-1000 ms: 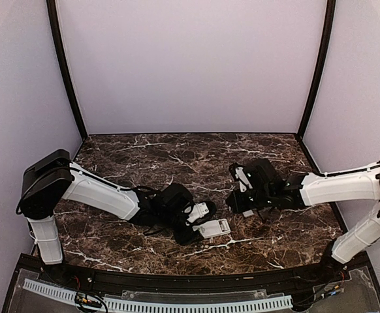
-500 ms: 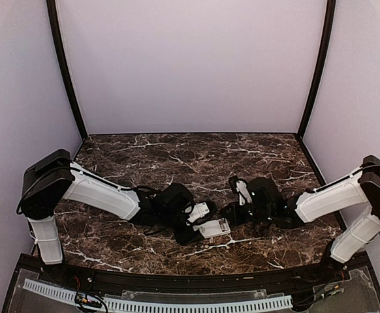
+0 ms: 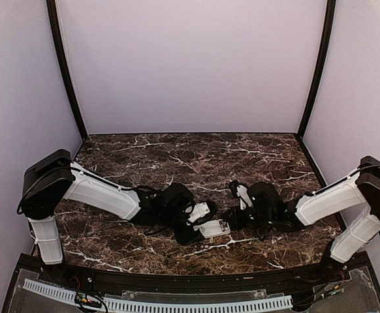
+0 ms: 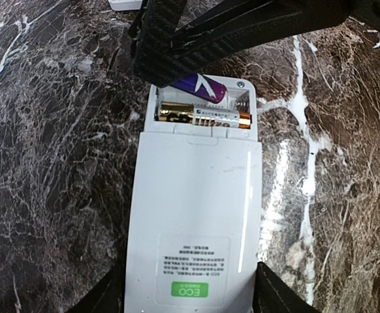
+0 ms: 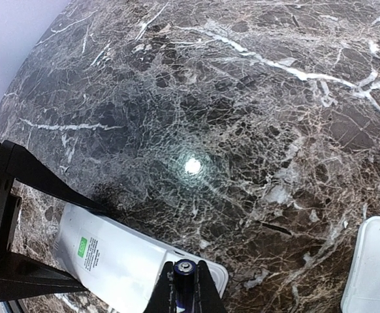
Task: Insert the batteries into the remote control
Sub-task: Place the battery in the battery compartment.
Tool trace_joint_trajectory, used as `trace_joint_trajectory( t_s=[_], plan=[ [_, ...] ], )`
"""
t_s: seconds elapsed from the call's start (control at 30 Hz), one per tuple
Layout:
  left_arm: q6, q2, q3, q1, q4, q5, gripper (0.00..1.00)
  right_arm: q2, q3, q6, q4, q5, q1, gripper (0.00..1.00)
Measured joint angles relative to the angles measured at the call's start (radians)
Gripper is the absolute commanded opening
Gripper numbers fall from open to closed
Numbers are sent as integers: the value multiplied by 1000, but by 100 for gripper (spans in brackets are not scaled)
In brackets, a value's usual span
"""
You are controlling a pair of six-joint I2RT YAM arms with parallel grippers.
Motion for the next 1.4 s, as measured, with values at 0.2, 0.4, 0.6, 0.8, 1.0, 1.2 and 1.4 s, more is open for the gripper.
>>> trace_joint_trajectory(
  t_s=[0.2, 0.4, 0.6, 0.8, 1.0, 1.2, 1.4],
  plan=[
    [0, 4, 5, 0, 0, 0, 63, 21, -12, -19, 40, 2, 3, 0],
    [0, 4, 5, -1, 0, 0, 64, 47, -18, -39, 74, 2, 4, 0],
    [0, 4, 5, -1, 0, 0, 64, 45, -29, -62, 91, -2, 4, 0],
    [0, 4, 5, -1, 0, 0, 64, 37, -30, -71, 77, -21, 4, 0],
    [1, 5, 5, 0, 0, 0, 64, 13, -20, -73, 11, -45, 4, 0],
    [1, 5, 6, -1, 0, -1, 64, 6, 5, -68, -51, -50, 4, 0],
    [2, 7, 8, -1, -2, -1, 64, 18, 51, -48, -135, -43, 4, 0]
  ],
)
